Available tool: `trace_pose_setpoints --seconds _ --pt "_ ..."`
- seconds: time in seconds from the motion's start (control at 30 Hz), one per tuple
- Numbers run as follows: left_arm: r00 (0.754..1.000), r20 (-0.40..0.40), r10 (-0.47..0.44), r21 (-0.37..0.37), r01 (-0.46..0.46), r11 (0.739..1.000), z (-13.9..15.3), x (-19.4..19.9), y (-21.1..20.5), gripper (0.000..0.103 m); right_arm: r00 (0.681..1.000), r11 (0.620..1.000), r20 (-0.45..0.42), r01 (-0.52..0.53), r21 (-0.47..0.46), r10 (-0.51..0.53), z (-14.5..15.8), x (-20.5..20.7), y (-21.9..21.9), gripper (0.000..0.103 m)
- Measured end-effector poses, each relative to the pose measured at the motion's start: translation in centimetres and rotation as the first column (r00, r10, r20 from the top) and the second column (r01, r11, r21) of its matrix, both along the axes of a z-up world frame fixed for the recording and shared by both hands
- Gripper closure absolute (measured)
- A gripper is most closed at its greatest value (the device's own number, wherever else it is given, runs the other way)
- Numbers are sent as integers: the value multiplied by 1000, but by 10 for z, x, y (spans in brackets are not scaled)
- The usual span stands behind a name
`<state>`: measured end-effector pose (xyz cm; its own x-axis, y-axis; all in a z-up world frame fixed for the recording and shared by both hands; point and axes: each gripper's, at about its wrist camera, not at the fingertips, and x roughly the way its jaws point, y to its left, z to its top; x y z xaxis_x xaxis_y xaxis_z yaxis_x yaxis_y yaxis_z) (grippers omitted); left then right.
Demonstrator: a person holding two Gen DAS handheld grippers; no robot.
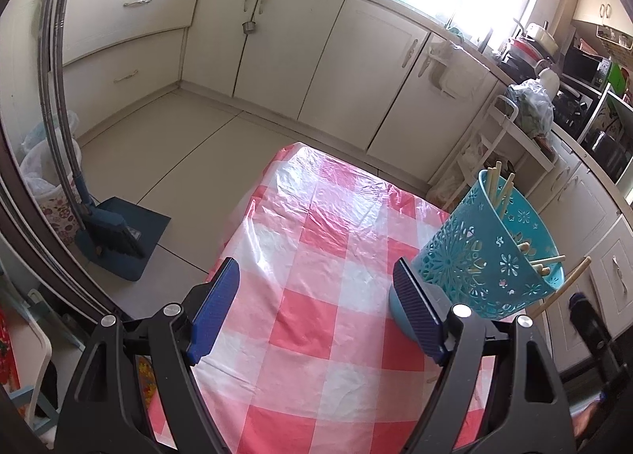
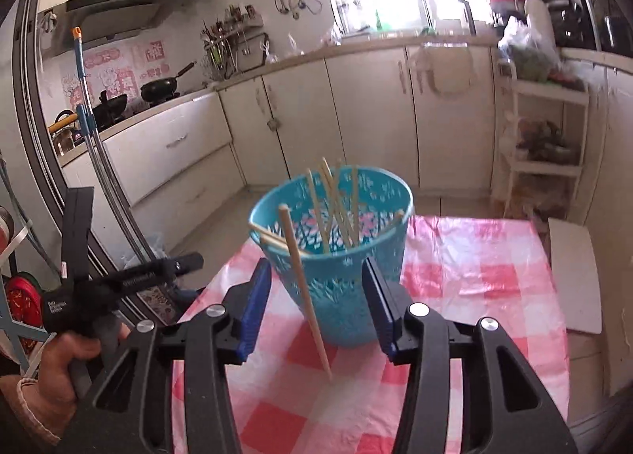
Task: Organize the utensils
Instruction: 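Close the right gripper on the last chopstick and drop it into the basket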
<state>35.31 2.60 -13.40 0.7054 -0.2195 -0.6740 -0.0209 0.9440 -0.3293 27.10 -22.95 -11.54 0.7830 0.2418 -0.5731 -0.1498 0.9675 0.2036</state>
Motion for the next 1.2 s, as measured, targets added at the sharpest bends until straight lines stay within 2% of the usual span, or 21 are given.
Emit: trace_pose_setpoints --seconds 0.1,0.17,0.2,0.23,0.27,0.37,0.43,0.57,0.67,0.73,0.83,0.93,1.0,1.07,1.1,1.13,1.17,1.2 --pt "1000 -2 -14 -2 14 1000 0 0 -4 27 1000 1000 6 -21 -7 21 5 15 3 55" --pt "1000 2 -22 7 22 1000 0 0 -6 27 1000 1000 -1 -21 6 21 4 25 0 59" --pt "1000 2 -22 8 22 1000 0 0 -6 27 1000 1000 -7 -22 9 22 1 31 -1 72" --pt "1000 1 -22 5 22 1000 0 0 -5 27 999 999 -23 -33 12 33 -2 37 -1 95" --pt "1000 -4 -21 0 21 1000 -1 1 -5 27 998 999 -37 -44 13 45 -5 39 2 97" --pt "1000 -13 -19 -6 19 1000 -2 1 -3 27 997 997 -18 -76 26 76 5 39 4 97" --pt "1000 -17 -21 -11 21 1000 -2 1 -2 27 996 991 11 -89 99 89 28 41 -3 97" --pt "999 -27 -33 -11 32 999 -2 3 -4 27 991 983 105 -97 153 82 85 55 -13 97" --pt "999 -32 -42 -5 41 999 -3 3 -6 27 985 986 158 -89 138 67 118 74 -14 97" --pt "998 -36 -44 -3 44 999 -3 4 -7 27 983 993 174 -72 96 54 128 84 -12 97" --pt "998 -46 -46 -4 45 999 -4 6 -6 26 987 999 153 -47 2 46 115 99 -2 97" --pt "997 -54 -51 -6 51 999 -5 8 -7 26 996 998 83 -38 -50 42 78 109 1 97" --pt "997 -53 -57 -2 57 998 -4 8 -8 24 999 997 7 -35 -72 35 46 117 1 97" --pt "997 -45 -62 17 63 998 -3 6 -10 22 998 997 -67 -26 -66 21 24 121 -4 90" --pt "997 -41 -66 31 67 997 -3 5 -12 21 996 998 -91 -11 -56 5 17 119 -8 75" --pt "997 -37 -69 44 71 996 -2 4 -14 18 996 999 -86 7 -43 -11 16 112 -12 64" --pt "997 -34 -76 60 78 995 -1 2 -17 17 998 999 -59 23 -30 -25 21 100 -15 59" --pt "996 -30 -84 74 86 994 0 -1 -19 16 999 999 -32 29 -23 -30 28 87 -16 47"
